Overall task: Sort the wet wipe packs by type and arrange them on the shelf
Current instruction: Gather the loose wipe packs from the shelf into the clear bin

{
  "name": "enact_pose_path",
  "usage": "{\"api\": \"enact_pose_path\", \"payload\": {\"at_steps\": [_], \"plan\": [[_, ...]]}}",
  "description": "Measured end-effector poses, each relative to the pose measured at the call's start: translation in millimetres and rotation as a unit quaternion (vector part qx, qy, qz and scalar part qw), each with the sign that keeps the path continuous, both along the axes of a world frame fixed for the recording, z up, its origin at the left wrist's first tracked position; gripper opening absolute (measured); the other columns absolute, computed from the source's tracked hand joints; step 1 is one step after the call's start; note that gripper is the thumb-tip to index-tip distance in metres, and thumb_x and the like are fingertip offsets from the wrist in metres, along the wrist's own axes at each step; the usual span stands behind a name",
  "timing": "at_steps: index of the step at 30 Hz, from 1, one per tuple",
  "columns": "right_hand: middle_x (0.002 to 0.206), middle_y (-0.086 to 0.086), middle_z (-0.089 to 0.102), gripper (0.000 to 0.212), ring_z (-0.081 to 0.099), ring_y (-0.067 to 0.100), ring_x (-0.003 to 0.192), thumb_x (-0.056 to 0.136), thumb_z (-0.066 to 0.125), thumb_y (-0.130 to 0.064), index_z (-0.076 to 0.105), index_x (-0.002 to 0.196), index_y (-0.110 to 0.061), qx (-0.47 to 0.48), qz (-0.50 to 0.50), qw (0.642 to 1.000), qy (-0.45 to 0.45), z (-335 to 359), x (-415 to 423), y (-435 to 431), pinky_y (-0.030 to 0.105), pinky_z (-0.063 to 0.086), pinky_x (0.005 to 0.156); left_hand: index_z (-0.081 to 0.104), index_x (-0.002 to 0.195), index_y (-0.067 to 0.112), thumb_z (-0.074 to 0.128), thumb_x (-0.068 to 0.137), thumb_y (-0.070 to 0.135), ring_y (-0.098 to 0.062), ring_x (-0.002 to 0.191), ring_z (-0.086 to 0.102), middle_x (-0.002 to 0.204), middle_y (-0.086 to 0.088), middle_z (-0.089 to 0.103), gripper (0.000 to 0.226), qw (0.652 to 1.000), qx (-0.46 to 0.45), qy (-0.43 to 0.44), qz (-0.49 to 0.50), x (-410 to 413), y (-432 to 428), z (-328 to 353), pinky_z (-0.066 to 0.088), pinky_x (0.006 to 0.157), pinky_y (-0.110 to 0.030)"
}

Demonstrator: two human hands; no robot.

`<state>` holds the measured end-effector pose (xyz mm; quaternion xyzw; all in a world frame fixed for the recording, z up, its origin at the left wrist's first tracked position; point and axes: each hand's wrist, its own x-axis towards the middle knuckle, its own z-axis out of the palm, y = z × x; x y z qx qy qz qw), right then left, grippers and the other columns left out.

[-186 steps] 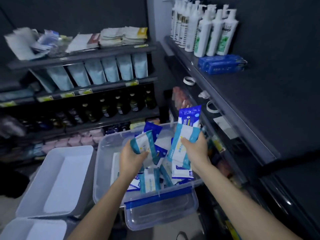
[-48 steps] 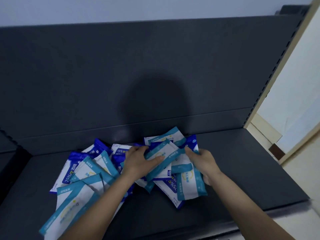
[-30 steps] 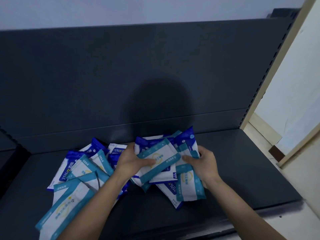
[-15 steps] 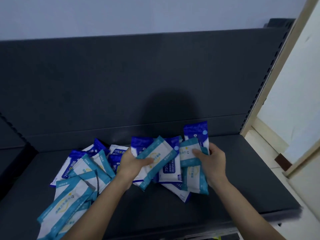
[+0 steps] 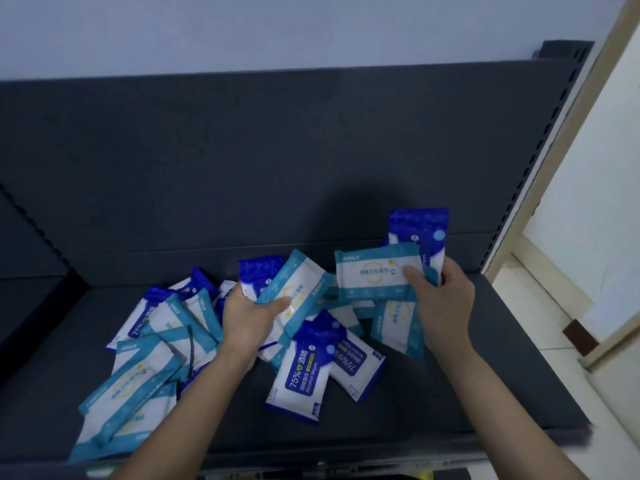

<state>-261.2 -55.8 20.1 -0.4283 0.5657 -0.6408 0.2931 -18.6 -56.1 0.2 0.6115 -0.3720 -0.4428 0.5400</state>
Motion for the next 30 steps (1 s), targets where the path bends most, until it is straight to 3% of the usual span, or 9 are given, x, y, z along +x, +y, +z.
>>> {"api": "enact_pose_path", "payload": {"at_steps": [4, 7, 10, 12, 17, 21, 26, 30], "plan": [[0.079, -0.008, 0.068, 0.021, 0.066, 0.000, 0.068, 0.083, 0.069, -0.005, 0.063, 0.080, -0.025, -0.006, 0.021, 0.998, -0.056, 4, 4, 1, 0.020, 0.053, 0.058, 0.062, 0.084, 0.015, 0.078, 0.073, -0.003, -0.025, 0.079, 0.072, 0.089, -0.007, 0.073, 0.027, 1.000, -0.001, -0.006, 0.018, -2, 16, 3, 0.059, 0.071, -0.044], [0.077, -0.009, 0.069, 0.021, 0.068, 0.003, 0.068, 0.083, 0.069, -0.004, 0.063, 0.080, -0.025, -0.004, 0.045, 0.995, -0.084, 2, 9, 4, 0.021, 0.056, 0.058, 0.063, 0.086, 0.012, 0.079, 0.073, 0.000, -0.021, 0.074, 0.072, 0.087, -0.007, 0.074, 0.024, 0.999, 0.027, -0.007, 0.023, -1, 29, 2, 0.059, 0.064, -0.037], [0.081, -0.007, 0.070, 0.019, 0.069, 0.003, 0.070, 0.083, 0.070, -0.004, 0.064, 0.083, -0.023, 0.002, 0.057, 0.994, -0.090, 1, 14, 6, 0.021, 0.056, 0.058, 0.065, 0.082, 0.011, 0.079, 0.072, -0.002, -0.007, 0.060, 0.069, 0.079, -0.001, 0.073, 0.022, 0.997, 0.063, -0.021, -0.032, 0, 43, -4, 0.052, 0.050, -0.021], [0.083, -0.006, 0.070, 0.017, 0.069, 0.003, 0.069, 0.083, 0.069, -0.004, 0.064, 0.085, -0.021, 0.006, 0.064, 0.993, -0.097, 0, 16, 7, 0.019, 0.054, 0.057, 0.065, 0.079, 0.014, 0.080, 0.070, -0.004, -0.003, 0.059, 0.067, 0.079, 0.002, 0.073, 0.024, 0.991, 0.093, -0.056, -0.076, -4, 50, -15, 0.049, 0.050, -0.016], [0.086, -0.003, 0.071, 0.016, 0.070, 0.007, 0.075, 0.084, 0.069, -0.005, 0.065, 0.088, -0.020, 0.023, 0.077, 0.993, -0.090, -4, 16, 11, 0.025, 0.057, 0.062, 0.066, 0.084, 0.014, 0.080, 0.070, -0.003, -0.008, 0.075, 0.068, 0.091, 0.001, 0.073, 0.025, 0.977, 0.127, -0.105, -0.132, -16, 57, -32, 0.051, 0.060, -0.016], [0.084, -0.005, 0.070, 0.017, 0.069, 0.004, 0.072, 0.084, 0.069, -0.004, 0.065, 0.087, -0.021, 0.023, 0.074, 0.993, -0.091, -4, 15, 16, 0.022, 0.056, 0.059, 0.064, 0.082, 0.018, 0.081, 0.071, 0.001, -0.007, 0.078, 0.066, 0.086, 0.007, 0.071, 0.027, 0.974, 0.122, -0.145, -0.127, -23, 57, -30, 0.049, 0.057, -0.013], [0.083, -0.004, 0.070, 0.016, 0.070, 0.005, 0.070, 0.084, 0.069, -0.005, 0.064, 0.085, -0.020, 0.034, 0.077, 0.992, -0.092, -8, 15, 23, 0.023, 0.055, 0.058, 0.068, 0.088, 0.014, 0.083, 0.069, 0.003, -0.015, 0.084, 0.071, 0.090, 0.002, 0.075, 0.027, 0.983, 0.123, -0.123, -0.065, -22, 64, -38, 0.057, 0.079, -0.035], [0.084, -0.002, 0.070, 0.014, 0.070, 0.007, 0.070, 0.084, 0.069, -0.006, 0.064, 0.086, -0.019, 0.040, 0.086, 0.991, -0.091, -5, 21, 24, 0.027, 0.056, 0.060, 0.062, 0.082, 0.019, 0.081, 0.074, 0.007, -0.009, 0.074, 0.067, 0.081, 0.007, 0.070, 0.024, 0.985, 0.078, -0.152, -0.005, -19, 69, -26, 0.052, 0.059, -0.022]]}}
